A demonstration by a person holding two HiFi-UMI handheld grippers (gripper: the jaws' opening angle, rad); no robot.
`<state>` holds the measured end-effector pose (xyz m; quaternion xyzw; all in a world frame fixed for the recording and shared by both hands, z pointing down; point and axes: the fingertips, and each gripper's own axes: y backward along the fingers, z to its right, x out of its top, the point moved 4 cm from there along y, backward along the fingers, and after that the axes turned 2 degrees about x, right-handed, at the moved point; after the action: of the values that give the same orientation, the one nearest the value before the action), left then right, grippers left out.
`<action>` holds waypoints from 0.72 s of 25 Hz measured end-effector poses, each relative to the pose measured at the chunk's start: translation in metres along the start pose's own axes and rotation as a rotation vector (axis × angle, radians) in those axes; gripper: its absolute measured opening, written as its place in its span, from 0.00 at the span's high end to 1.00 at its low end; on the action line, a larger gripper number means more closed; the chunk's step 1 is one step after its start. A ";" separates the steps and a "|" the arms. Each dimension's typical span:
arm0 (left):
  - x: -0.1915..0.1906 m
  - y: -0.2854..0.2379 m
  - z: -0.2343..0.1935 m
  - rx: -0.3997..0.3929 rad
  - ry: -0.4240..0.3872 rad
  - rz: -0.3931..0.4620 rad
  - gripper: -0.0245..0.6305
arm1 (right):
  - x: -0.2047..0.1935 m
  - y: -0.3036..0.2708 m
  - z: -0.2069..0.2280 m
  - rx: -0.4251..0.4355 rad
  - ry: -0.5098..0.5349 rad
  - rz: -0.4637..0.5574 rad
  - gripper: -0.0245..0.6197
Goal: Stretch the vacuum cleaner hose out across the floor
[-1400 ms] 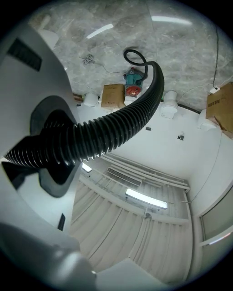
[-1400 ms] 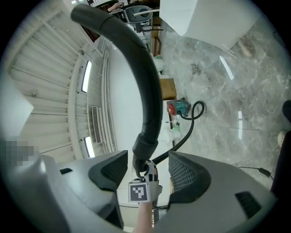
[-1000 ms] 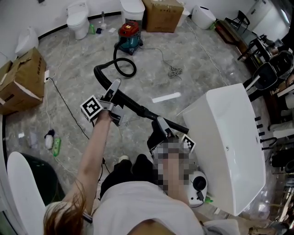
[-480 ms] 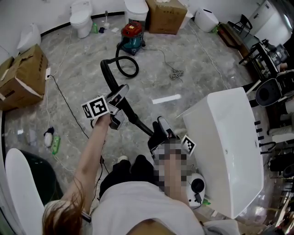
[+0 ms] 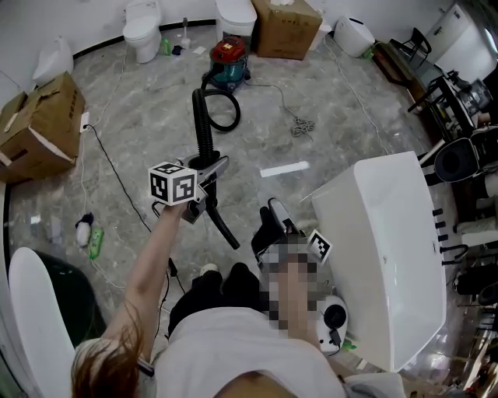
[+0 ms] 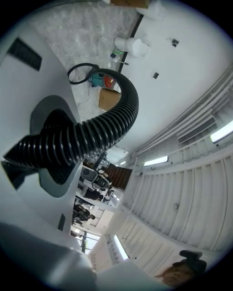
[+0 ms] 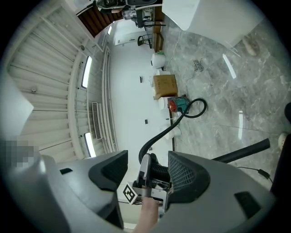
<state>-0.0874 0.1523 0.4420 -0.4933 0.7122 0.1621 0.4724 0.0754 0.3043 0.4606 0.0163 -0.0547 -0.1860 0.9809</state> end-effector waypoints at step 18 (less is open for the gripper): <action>-0.036 -0.002 0.025 0.008 -0.565 -0.321 0.74 | 0.000 0.000 0.003 -0.002 -0.021 0.008 0.55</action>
<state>-0.0707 0.1885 0.4605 -0.5328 0.4669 0.2130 0.6729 0.0758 0.3045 0.4632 0.0133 -0.0650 -0.1824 0.9810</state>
